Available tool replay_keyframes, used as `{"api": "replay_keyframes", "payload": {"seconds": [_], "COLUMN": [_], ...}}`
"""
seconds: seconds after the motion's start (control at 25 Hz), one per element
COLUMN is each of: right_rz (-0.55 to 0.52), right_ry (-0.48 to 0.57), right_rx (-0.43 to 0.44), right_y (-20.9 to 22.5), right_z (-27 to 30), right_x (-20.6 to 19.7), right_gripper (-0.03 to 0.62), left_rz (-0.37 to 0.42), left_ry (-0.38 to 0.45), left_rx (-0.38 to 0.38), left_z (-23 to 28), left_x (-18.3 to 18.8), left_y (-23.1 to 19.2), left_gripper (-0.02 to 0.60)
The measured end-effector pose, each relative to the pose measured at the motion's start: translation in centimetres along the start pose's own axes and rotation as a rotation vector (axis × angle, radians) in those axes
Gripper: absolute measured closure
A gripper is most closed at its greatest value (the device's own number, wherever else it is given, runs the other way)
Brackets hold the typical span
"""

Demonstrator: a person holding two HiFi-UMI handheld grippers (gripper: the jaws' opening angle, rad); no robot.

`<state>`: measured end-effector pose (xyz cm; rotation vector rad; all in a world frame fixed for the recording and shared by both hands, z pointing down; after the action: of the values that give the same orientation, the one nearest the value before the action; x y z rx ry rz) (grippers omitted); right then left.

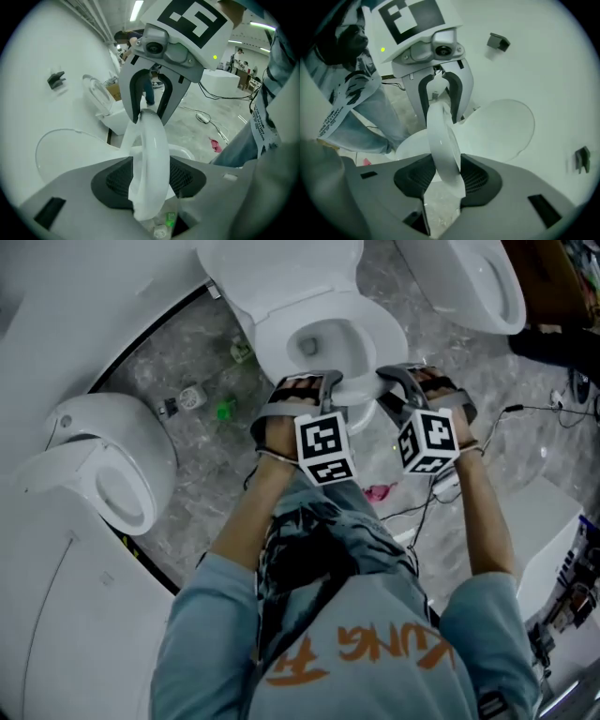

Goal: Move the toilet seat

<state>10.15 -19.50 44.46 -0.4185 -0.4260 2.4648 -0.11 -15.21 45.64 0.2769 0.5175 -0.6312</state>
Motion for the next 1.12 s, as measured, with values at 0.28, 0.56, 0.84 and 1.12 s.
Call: {"api": "replay_keyframes", "payload": {"seconds": [0.28, 0.56, 0.84, 1.12], "right_rz": [0.101, 0.196, 0.300, 0.319], "right_ry": [-0.032, -0.067, -0.126, -0.117], "right_rx": [-0.139, -0.209, -0.294, -0.327], "right_y": [5.3, 10.5, 15.9, 20.5], "right_z": [-1.3, -1.2, -0.3, 1.0], "right_x": [0.4, 1.4, 2.4, 2.5], "right_gripper": [0.445, 0.457, 0.446, 0.439], "left_rz": [0.004, 0.061, -0.021, -0.006], "left_ry": [0.067, 0.102, 0.187, 0.190], "left_rx": [0.046, 0.167, 0.267, 0.330], "left_z": [-2.3, -4.4, -5.6, -5.8], "left_x": [1.2, 1.9, 1.6, 1.9], "left_y": [-5.0, -9.4, -15.0, -19.1], "left_gripper": [0.374, 0.374, 0.374, 0.381]}}
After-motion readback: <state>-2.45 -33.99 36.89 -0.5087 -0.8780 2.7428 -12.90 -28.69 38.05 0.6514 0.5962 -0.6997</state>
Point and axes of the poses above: the fingertips, and each gripper's own axes: z forward along the fingers, y to its right, x out of its top, the point moved 9 cm from there along -z, backward along the fingers, and after that the axes turned 13 degrees about -z, right-handed, at the moved point
